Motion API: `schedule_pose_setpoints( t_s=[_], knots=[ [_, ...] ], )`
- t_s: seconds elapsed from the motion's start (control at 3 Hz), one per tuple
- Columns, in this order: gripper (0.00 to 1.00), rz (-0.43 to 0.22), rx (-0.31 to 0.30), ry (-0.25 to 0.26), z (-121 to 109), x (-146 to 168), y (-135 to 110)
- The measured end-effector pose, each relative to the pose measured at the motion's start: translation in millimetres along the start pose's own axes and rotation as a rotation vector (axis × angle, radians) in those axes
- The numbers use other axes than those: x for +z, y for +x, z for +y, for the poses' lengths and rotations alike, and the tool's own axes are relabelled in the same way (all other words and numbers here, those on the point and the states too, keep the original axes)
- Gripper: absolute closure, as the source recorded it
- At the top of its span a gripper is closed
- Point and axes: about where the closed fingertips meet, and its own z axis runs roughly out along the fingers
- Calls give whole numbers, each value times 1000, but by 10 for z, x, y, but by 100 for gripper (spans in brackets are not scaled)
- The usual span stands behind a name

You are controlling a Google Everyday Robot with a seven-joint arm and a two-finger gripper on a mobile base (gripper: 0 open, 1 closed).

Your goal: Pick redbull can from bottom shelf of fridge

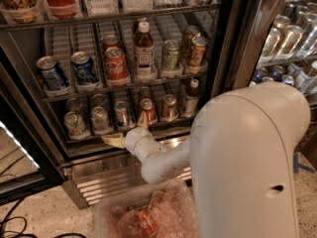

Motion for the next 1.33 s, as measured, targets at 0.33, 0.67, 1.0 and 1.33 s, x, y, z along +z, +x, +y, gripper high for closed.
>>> schedule_pose_setpoints(
  t_s=[0.33, 0.67, 1.0, 1.33],
  knots=[
    [0, -27, -2, -42, 15, 68, 9],
    [0, -19, -23, -106, 76, 118, 99],
    [0, -3, -37, -167, 125, 164, 184],
    [0, 6, -49, -204, 162, 251, 243]
  ],
)
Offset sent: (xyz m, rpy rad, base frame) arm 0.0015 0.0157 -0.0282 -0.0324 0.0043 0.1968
